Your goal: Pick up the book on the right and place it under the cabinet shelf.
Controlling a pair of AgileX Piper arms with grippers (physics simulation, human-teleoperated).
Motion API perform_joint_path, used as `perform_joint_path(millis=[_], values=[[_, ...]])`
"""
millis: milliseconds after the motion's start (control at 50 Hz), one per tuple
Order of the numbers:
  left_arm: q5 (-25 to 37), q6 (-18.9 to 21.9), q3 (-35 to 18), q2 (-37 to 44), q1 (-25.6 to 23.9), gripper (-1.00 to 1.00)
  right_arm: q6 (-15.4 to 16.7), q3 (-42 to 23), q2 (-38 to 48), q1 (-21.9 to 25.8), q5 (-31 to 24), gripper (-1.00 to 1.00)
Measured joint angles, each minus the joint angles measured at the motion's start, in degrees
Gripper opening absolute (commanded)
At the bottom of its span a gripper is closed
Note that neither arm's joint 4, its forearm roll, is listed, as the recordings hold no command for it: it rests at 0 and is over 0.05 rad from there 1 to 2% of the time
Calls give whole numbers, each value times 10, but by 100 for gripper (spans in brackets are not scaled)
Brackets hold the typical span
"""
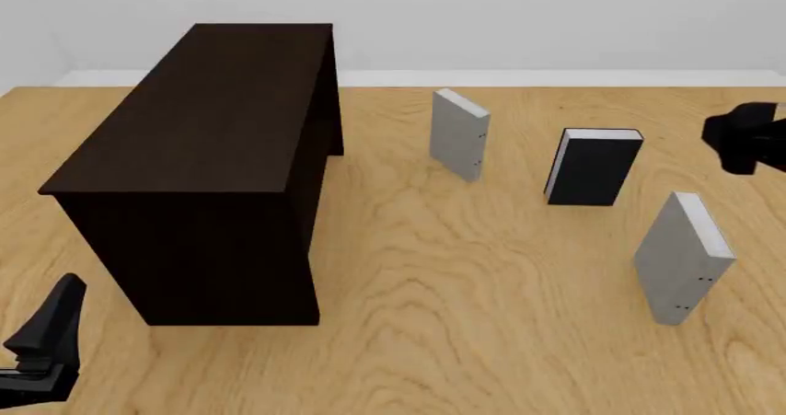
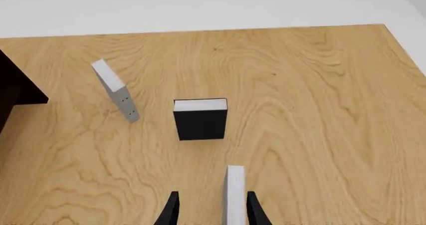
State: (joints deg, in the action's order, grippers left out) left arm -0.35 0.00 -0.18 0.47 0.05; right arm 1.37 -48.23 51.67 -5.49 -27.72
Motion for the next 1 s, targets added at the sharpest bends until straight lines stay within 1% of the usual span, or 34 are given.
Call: perform_joint_path(millis=[280, 540, 740, 1000], values=[[-2, 0, 0, 3, 0, 100, -1, 0, 14, -2, 2, 100], [-4, 1, 0, 5, 0, 100, 16, 8, 31, -26, 3, 100], [-3, 1, 0, 4, 0, 100, 21, 23, 46, -35, 7, 100], [-1, 1, 0, 1, 0, 100, 26, 55, 69, -45, 29, 100]])
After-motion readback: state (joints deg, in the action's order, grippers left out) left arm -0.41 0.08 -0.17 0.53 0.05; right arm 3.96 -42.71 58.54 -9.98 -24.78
